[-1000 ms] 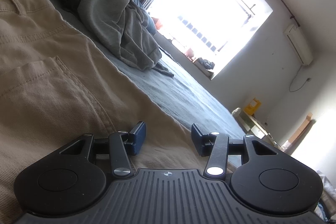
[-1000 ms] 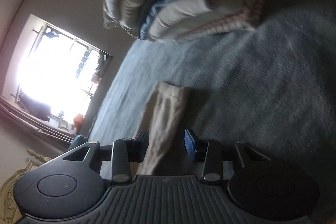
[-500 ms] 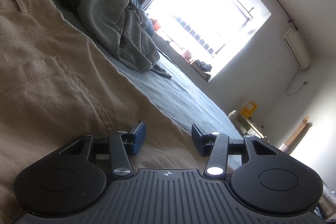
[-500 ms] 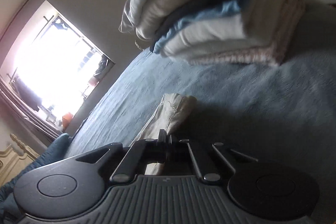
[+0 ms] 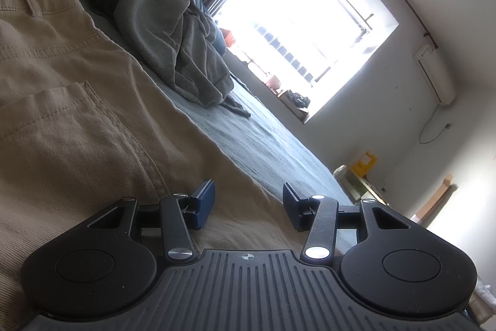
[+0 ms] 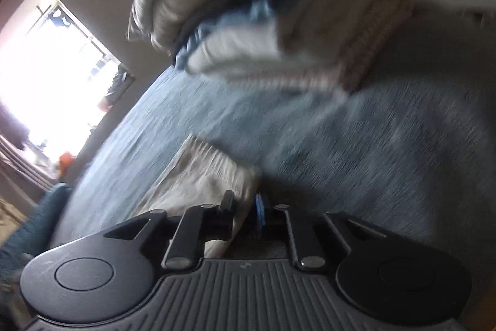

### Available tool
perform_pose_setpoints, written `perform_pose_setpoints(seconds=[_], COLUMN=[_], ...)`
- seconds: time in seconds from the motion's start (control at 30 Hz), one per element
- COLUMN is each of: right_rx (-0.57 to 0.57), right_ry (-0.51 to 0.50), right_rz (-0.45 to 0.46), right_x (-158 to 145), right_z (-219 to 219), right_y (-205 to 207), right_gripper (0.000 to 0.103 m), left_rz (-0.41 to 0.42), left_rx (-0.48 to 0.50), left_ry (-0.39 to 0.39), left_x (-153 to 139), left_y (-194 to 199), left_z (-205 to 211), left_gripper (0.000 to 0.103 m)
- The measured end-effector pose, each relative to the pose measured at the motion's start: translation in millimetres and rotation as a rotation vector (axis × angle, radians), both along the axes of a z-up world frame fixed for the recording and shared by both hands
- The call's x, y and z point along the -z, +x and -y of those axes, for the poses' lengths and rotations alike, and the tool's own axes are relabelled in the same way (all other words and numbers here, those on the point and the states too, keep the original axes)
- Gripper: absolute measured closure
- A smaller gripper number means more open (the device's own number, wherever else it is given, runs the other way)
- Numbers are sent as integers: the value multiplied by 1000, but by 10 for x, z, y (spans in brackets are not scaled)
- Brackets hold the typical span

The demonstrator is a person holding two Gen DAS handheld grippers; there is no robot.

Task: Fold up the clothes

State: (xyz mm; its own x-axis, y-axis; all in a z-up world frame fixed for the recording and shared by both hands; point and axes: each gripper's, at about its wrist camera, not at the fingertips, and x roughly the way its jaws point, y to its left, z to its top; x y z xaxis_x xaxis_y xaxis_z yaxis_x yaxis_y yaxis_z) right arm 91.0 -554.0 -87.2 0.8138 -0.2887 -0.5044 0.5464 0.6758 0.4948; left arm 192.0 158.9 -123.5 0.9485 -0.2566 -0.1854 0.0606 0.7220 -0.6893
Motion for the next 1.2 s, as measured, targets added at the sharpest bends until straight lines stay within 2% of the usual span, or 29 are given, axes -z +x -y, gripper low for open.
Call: perform_pose_setpoints(seconds=[0.03,0.07,0.2,0.3,0.4,0.5,0.57,0.6,0.63,0.77,0.83,0.9,1.03,1.13,1.2], right_rx=[20,4,-183,-385,-538,-483,-383,-319,-261,-379,-550,-774,-1238,-1419,-1459], right_ry=[-76,-136,-315,-369,-336,-308,-293,-312,-365,-493,-539,-580,-689,-756,-810], right_rz=[-15,-21,-25,-35,-76,-186,-208,-229,-252,-168,-75,32,166,171,157], right_x=[-83,-162,-439,-497,-364,-156,-113,-147,-222,-542,-731,-851,-793,-620,-493], right_z=[-43,-125,-598,-1006,-1206,-1006,-704,-609,-583,-1009,-1484,-2040,-3170,-3800,-4049], right_y=[-37,-37,179,612,1022,1250,1200,1139,1055,649,425,203,-230,-423,-451], right_gripper=[76,75,75,76,78,80,92,91,84,83,79,67,61,61,61], left_rz=[0,1,5,7,7,8,11,13,16,22,22,23,26,30,32], left_rx=[0,0,2,2,2,2,4,5,7,10,10,11,13,14,15], left_ry=[0,0,-5,-6,-6,-8,-11,-14,-16,-22,-24,-25,-29,-34,-36], left_x=[0,1,4,4,4,3,4,6,7,12,14,14,14,13,12], left_y=[-2,-3,-8,-10,-7,-8,-12,-14,-16,-26,-31,-34,-42,-46,-45], left_z=[2,4,2,8,12,13,9,7,3,-3,-5,-7,-16,-14,-16], left_gripper=[54,54,53,53,53,53,53,52,52,51,51,51,51,50,50])
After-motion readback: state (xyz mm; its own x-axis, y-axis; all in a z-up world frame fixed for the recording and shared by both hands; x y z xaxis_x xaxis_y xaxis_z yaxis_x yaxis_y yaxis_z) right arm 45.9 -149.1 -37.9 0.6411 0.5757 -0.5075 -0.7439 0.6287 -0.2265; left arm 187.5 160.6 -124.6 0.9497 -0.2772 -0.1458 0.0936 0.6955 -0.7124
